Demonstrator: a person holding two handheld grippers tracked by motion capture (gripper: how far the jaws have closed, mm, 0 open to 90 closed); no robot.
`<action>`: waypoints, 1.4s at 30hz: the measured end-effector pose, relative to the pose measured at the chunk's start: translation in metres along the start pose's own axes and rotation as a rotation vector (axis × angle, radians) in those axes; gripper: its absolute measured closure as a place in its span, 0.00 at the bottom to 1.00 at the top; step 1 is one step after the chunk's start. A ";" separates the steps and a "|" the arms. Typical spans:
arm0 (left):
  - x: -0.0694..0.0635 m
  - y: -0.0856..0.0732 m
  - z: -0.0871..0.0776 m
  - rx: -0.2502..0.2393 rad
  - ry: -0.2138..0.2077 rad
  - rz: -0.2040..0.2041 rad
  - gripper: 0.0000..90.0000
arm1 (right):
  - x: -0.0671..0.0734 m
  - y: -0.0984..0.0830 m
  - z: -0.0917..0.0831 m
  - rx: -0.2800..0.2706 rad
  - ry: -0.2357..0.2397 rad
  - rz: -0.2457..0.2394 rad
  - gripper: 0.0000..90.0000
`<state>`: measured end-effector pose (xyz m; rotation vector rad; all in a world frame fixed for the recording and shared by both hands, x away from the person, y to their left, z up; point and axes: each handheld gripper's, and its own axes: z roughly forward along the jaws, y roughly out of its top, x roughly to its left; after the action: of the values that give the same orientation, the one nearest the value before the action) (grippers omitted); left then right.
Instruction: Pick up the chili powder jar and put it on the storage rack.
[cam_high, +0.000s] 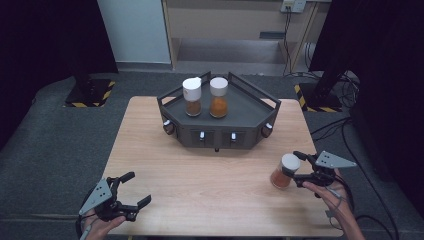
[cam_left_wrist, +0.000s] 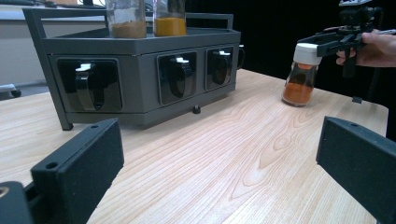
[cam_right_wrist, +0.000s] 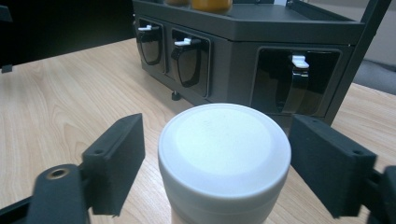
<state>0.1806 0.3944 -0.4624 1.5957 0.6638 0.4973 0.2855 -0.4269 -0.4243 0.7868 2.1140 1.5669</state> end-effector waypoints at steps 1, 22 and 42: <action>0.000 0.000 0.000 0.001 0.000 0.000 0.00 | -0.001 -0.001 0.001 -0.002 0.002 -0.004 0.28; 0.001 0.000 0.001 0.003 -0.002 -0.001 0.00 | -0.008 0.003 0.002 0.013 0.018 -0.012 0.38; 0.001 0.000 0.001 0.001 0.000 -0.003 0.00 | -0.031 0.060 -0.005 0.018 0.041 -0.046 0.38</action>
<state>0.1817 0.3948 -0.4629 1.5959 0.6664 0.4946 0.3186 -0.4379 -0.3664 0.7127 2.1621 1.5550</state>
